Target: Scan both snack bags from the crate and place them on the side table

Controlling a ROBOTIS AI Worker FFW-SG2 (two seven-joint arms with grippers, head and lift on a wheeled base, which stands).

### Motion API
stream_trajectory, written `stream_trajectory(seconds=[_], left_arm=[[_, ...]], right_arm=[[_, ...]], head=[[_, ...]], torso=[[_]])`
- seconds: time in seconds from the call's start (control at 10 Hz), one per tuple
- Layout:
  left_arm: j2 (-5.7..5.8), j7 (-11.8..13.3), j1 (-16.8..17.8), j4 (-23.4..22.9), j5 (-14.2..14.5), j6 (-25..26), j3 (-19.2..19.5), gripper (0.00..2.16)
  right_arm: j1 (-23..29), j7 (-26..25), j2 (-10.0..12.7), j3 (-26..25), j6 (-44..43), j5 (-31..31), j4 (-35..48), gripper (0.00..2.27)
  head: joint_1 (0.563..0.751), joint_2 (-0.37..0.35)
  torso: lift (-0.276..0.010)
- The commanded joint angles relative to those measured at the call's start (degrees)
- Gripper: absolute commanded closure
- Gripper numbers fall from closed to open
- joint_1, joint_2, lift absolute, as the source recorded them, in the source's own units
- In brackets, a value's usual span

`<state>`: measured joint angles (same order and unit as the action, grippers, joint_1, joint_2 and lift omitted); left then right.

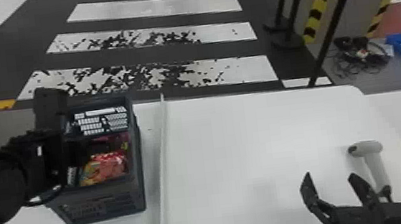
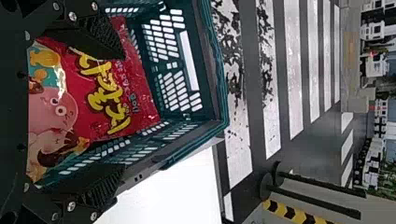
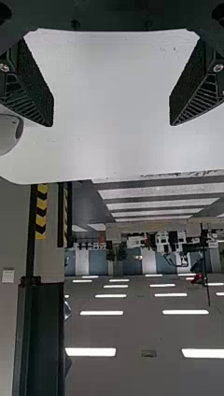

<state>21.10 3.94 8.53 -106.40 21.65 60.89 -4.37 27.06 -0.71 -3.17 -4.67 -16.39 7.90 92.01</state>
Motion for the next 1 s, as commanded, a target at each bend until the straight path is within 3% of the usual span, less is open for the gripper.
stream_trajectory(seconds=[0.0,0.2,0.5,0.6,0.9], left_arm=[[-0.01,0.0,0.9,2.0,-0.1,0.1,-0.1,0.19],[-0.18,0.1,2.5,5.0,-1.1,0.1,-1.5,0.19],[-1.85,1.5,5.8,10.3,-3.5,0.2,-3.5,0.19],[-2.99,2.5,6.6,11.6,-5.7,1.6,-3.6,0.19],[-3.87,3.0,8.7,15.3,-7.6,2.7,-4.9,0.19]], right_arm=[[0.0,0.0,-0.1,-0.1,0.0,0.2,-0.5,0.08],[-0.2,0.1,0.0,-0.4,-0.2,0.4,-1.0,0.08],[-0.3,0.2,0.0,-0.5,-0.2,0.8,-1.7,0.08],[-0.3,0.3,0.0,-0.8,-0.2,1.1,-1.7,0.08],[-0.3,0.6,0.0,-1.1,-0.2,1.8,-2.4,0.08]], head=[[0.695,-0.058],[0.695,-0.054],[0.695,-0.06],[0.695,-0.065],[0.695,-0.072]], torso=[[-0.095],[-0.095],[-0.095],[-0.095],[-0.095]])
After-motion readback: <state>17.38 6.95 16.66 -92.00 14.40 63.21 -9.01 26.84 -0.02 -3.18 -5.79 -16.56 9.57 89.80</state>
